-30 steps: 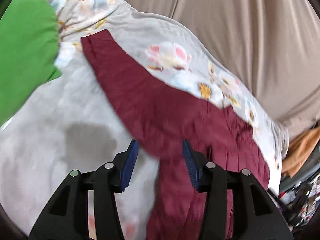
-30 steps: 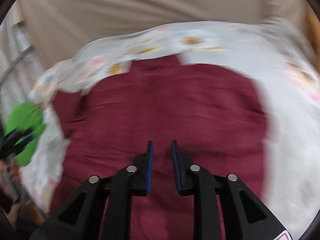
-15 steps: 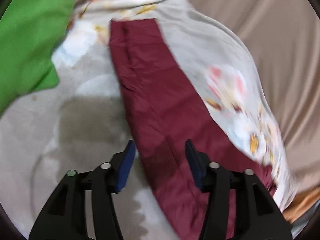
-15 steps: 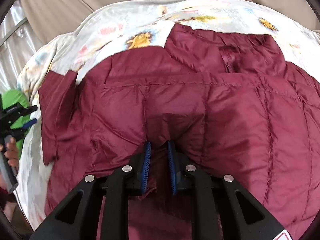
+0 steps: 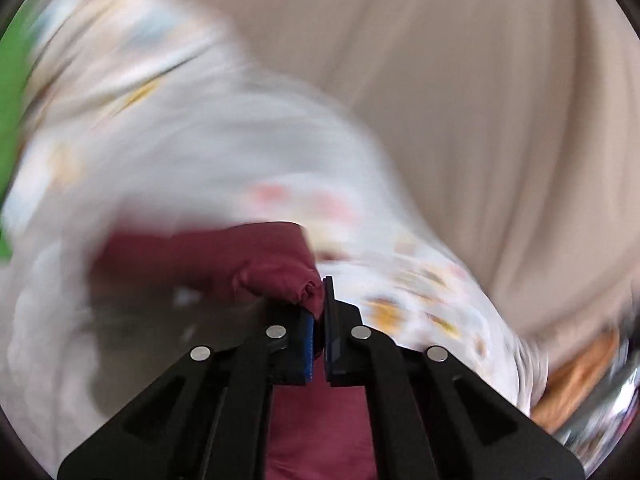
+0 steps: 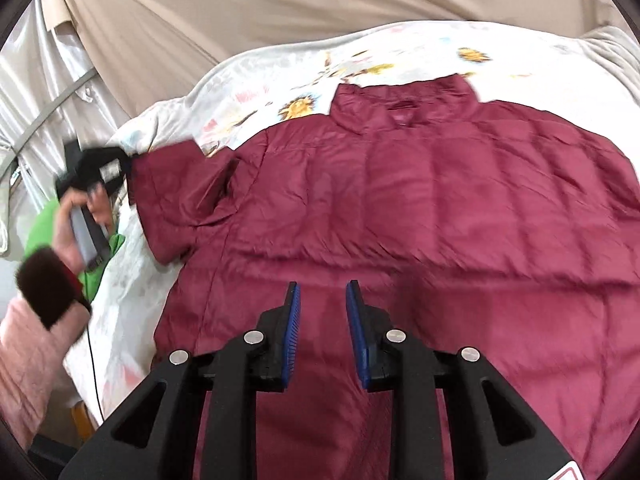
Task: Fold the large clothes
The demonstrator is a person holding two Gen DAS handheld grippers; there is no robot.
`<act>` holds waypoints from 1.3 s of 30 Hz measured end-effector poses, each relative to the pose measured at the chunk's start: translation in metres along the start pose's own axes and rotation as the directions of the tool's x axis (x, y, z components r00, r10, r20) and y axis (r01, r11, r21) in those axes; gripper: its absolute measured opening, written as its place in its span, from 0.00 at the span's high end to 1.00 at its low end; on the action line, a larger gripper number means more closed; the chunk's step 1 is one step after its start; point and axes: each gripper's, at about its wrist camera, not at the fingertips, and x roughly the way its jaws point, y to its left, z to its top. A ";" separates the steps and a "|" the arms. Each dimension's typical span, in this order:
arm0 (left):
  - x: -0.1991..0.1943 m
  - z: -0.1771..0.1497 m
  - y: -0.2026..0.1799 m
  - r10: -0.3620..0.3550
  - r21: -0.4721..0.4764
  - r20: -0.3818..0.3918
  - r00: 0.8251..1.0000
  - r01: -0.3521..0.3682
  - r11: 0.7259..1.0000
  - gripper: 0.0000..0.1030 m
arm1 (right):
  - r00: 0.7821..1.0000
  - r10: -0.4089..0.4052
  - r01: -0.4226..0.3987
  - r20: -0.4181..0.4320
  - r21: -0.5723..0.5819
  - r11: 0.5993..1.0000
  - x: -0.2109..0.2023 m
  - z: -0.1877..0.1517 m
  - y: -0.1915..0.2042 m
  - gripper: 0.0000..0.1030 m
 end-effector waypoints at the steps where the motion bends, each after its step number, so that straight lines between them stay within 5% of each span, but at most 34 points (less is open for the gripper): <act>1: -0.006 -0.006 -0.045 -0.057 0.089 -0.013 0.998 0.058 0.994 0.99 | 1.000 0.001 -0.001 0.002 0.004 1.000 -0.008 -0.005 -0.003 0.76; 4: -0.018 -0.044 -0.153 -0.206 0.274 -0.101 0.973 0.226 0.935 0.98 | 1.000 -0.020 0.020 0.016 0.017 1.000 -0.028 -0.017 -0.015 0.74; 6: -0.012 -0.096 -0.215 -0.238 0.360 -0.229 0.944 0.309 0.880 0.93 | 0.999 -0.039 0.038 0.015 0.044 0.998 -0.038 -0.026 -0.028 0.71; 8: 0.001 -0.150 -0.245 -0.215 0.390 -0.330 0.919 0.340 0.856 0.77 | 0.998 -0.069 0.068 0.002 0.078 0.995 -0.046 -0.035 -0.045 0.71; 9: 0.013 -0.185 -0.251 -0.184 0.387 -0.395 0.900 0.344 0.856 0.58 | 0.996 -0.093 0.093 -0.003 0.090 0.992 -0.050 -0.040 -0.054 0.71; 10: 0.023 -0.218 -0.250 -0.134 0.377 -0.444 0.886 0.320 0.869 0.50 | 0.994 -0.111 0.111 -0.006 0.096 0.989 -0.052 -0.043 -0.060 0.71; 14: 0.015 -0.281 -0.226 0.014 0.425 -0.471 0.882 0.213 0.880 0.52 | 0.976 -0.218 0.217 0.006 0.097 0.971 -0.074 -0.052 -0.089 0.70; 18: -0.020 -0.245 -0.167 -0.055 0.187 -0.437 0.898 0.151 0.971 0.50 | 0.965 -0.255 0.249 0.063 0.087 0.965 -0.086 -0.035 -0.099 0.67; 24: -0.045 -0.190 -0.114 0.069 0.167 -0.299 0.952 -0.019 0.986 0.44 | 0.982 -0.147 0.153 0.117 -0.042 0.987 -0.050 0.028 -0.049 0.52; 27: -0.037 -0.179 -0.077 0.137 0.094 -0.290 0.947 -0.114 0.989 0.44 | 0.987 -0.118 0.134 0.106 -0.162 0.978 -0.013 0.045 -0.008 0.48; 33: -0.018 -0.184 -0.017 0.161 -0.078 -0.354 0.921 -0.201 0.977 0.46 | 0.986 -0.168 0.164 0.017 -0.332 0.929 0.073 0.056 0.045 0.42; 35: -0.016 -0.187 -0.013 0.175 -0.079 -0.356 0.918 -0.217 0.973 0.48 | 0.984 -0.179 0.165 -0.010 -0.353 0.921 0.092 0.054 0.045 0.51; 36: -0.014 -0.188 -0.012 0.192 -0.065 -0.357 0.914 -0.229 0.971 0.50 | 0.981 -0.192 0.177 -0.010 -0.339 0.924 0.097 0.056 0.040 0.81; 37: -0.012 -0.188 -0.011 0.202 -0.056 -0.359 0.911 -0.237 0.970 0.51 | 0.982 -0.189 0.179 -0.005 -0.302 0.936 0.094 0.060 0.033 0.97; 39: -0.008 -0.188 -0.009 0.212 -0.053 -0.363 0.907 -0.248 0.967 0.51 | 0.993 -0.089 0.093 0.079 -0.054 0.994 0.056 0.073 -0.006 0.97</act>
